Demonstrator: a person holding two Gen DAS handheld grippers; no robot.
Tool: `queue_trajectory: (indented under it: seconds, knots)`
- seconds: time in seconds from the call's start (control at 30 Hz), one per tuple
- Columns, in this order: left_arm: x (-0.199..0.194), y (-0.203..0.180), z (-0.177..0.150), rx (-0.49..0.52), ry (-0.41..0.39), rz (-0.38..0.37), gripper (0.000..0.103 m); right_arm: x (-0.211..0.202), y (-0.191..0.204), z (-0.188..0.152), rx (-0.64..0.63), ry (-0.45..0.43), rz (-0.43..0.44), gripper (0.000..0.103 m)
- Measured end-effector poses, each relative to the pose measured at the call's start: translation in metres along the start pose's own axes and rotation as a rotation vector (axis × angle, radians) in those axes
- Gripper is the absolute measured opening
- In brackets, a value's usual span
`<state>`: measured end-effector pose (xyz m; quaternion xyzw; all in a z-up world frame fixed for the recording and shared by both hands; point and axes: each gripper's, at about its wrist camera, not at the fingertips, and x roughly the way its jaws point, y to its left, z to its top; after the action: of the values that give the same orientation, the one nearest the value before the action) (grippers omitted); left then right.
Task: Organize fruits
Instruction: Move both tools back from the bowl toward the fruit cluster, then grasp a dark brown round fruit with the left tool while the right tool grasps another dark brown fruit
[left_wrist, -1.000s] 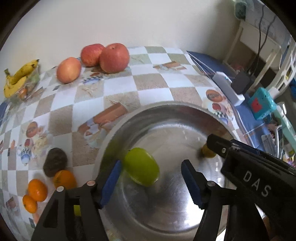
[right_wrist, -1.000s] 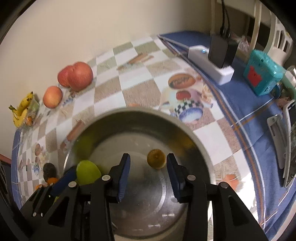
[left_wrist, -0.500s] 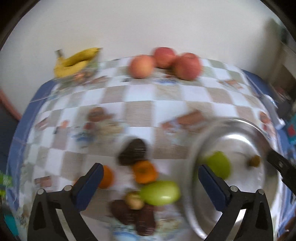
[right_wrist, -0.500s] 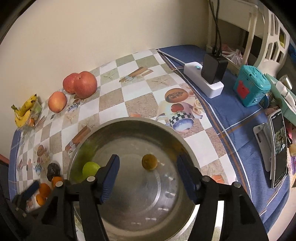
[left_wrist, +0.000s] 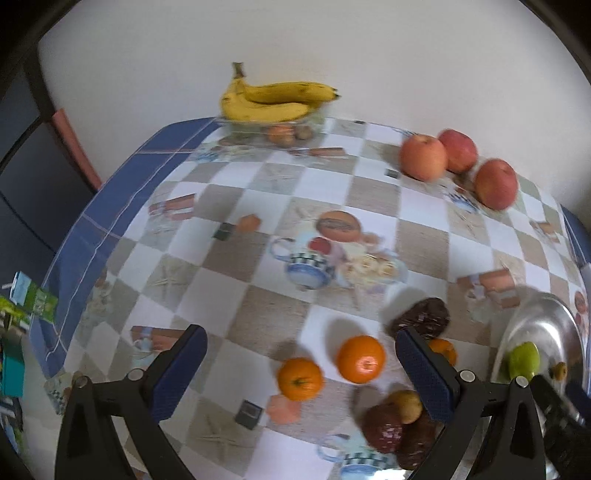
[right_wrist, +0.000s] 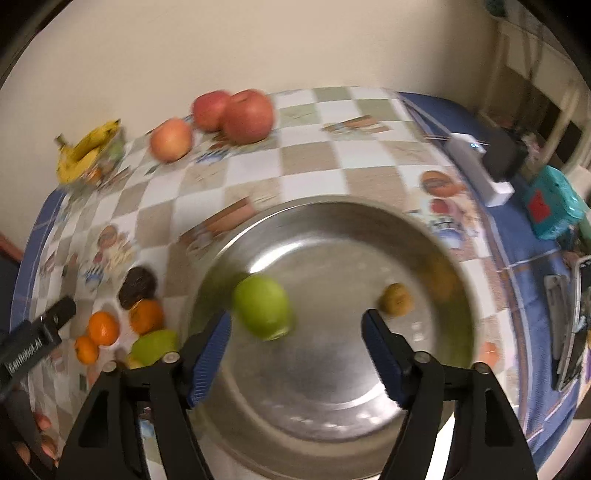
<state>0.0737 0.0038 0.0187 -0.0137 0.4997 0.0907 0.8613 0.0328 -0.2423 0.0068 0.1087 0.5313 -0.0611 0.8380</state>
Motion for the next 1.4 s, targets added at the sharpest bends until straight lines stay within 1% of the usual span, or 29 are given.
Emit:
queue_trajectory:
  seconds: [0.03,0.2,0.33,0.4,0.53,0.63,0.67,0.73,0.87,0.9,0.93,0.97,1.03,1.1,1.2,1.23,1.27,1.33,1.4]
  knots:
    - [0.001,0.006,0.001,-0.015,0.002,-0.007,0.103,0.001,0.009,-0.002,-0.021,-0.006,0.026,0.094]
    - [0.001,0.021,0.002,-0.053,0.018,-0.049,0.103,0.007,0.044,-0.007,-0.109,0.015,0.097,0.094]
    - [0.001,0.026,0.000,-0.058,0.037,-0.096,0.103,0.006,0.063,-0.011,-0.134,0.023,0.157,0.094]
    - [0.003,0.027,-0.002,-0.060,0.055,-0.118,0.103,0.006,0.068,-0.012,-0.141,0.028,0.158,0.094]
    - [0.005,0.029,-0.005,-0.071,0.071,-0.128,0.103,0.007,0.075,-0.017,-0.160,0.048,0.153,0.094]
    - [0.004,0.032,-0.010,-0.086,0.073,-0.136,0.103,0.006,0.078,-0.022,-0.164,0.063,0.166,0.094]
    - [0.003,0.033,-0.012,-0.090,0.079,-0.149,0.103,0.004,0.080,-0.024,-0.165,0.062,0.168,0.094]
    - [0.001,0.034,-0.016,-0.097,0.082,-0.200,0.103,-0.002,0.083,-0.027,-0.168,0.049,0.173,0.094]
    - [0.000,0.031,-0.022,-0.080,0.098,-0.207,0.102,-0.012,0.089,-0.033,-0.176,0.021,0.177,0.093]
    - [0.002,0.031,-0.024,-0.089,0.114,-0.228,0.101,-0.014,0.090,-0.034,-0.178,0.019,0.179,0.091]
    - [0.004,0.031,-0.025,-0.099,0.127,-0.250,0.099,-0.015,0.091,-0.036,-0.179,0.019,0.182,0.085]
    - [0.007,0.030,-0.027,-0.110,0.147,-0.278,0.095,-0.015,0.092,-0.037,-0.179,0.023,0.186,0.075]
    - [0.012,0.027,-0.029,-0.115,0.180,-0.307,0.088,-0.011,0.096,-0.040,-0.188,0.043,0.195,0.068]
    - [0.019,0.020,-0.033,-0.103,0.214,-0.325,0.083,-0.006,0.101,-0.044,-0.207,0.065,0.198,0.067]
    - [0.027,0.011,-0.039,-0.087,0.257,-0.347,0.079,0.006,0.108,-0.050,-0.244,0.104,0.187,0.059]
    - [0.029,0.008,-0.041,-0.080,0.270,-0.352,0.075,0.012,0.109,-0.052,-0.253,0.127,0.188,0.055]
    - [0.031,0.005,-0.042,-0.067,0.281,-0.353,0.070,0.016,0.110,-0.054,-0.256,0.143,0.190,0.054]
    - [0.036,-0.001,-0.045,-0.050,0.301,-0.354,0.064,0.023,0.110,-0.058,-0.259,0.170,0.187,0.052]
    - [0.038,-0.004,-0.047,-0.054,0.310,-0.382,0.058,0.028,0.109,-0.060,-0.263,0.187,0.181,0.049]
